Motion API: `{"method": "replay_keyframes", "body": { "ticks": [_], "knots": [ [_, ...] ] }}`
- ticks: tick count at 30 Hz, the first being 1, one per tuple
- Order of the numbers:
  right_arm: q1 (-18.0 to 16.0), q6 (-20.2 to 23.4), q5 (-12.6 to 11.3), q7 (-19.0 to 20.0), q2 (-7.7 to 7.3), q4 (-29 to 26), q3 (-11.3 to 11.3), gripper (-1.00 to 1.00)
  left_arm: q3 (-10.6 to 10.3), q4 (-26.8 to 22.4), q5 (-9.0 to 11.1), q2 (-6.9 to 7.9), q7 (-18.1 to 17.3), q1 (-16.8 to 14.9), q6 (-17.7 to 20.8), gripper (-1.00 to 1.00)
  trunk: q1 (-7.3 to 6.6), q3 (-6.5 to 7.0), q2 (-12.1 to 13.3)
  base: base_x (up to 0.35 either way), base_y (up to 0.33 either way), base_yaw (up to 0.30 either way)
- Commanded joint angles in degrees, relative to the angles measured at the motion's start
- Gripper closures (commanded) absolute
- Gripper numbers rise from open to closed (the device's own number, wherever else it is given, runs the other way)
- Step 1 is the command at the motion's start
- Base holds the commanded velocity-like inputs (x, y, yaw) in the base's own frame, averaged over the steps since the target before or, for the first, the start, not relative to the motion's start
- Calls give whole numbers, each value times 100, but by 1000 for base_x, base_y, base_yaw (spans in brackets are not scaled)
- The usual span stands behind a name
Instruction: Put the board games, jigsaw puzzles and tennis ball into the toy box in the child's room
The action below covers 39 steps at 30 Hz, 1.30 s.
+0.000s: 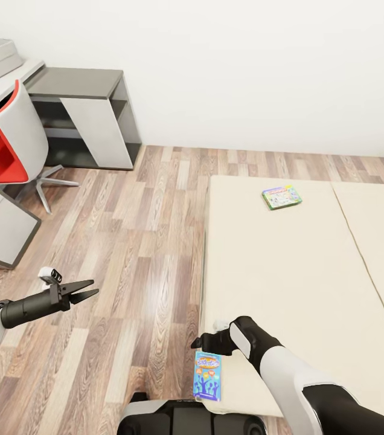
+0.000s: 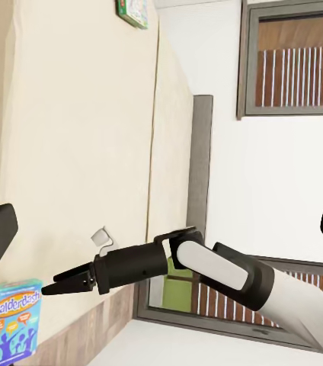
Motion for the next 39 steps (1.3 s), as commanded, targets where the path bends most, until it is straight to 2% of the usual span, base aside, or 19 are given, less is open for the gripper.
{"method": "replay_keyframes", "body": {
  "ticks": [1, 39],
  "knots": [
    [-1, 28, -28, -7, 0, -7, 10, -100, 0, -1, 3, 2, -18, -2, 61, -100, 3, -3, -9, 0, 0, 0],
    [-1, 19, -28, -2, 0, -7, 10, -100, 0, -1, 4, 2, -18, -2, 62, -100, 3, 336, -9, 0, 0, 0]
  ]
}}
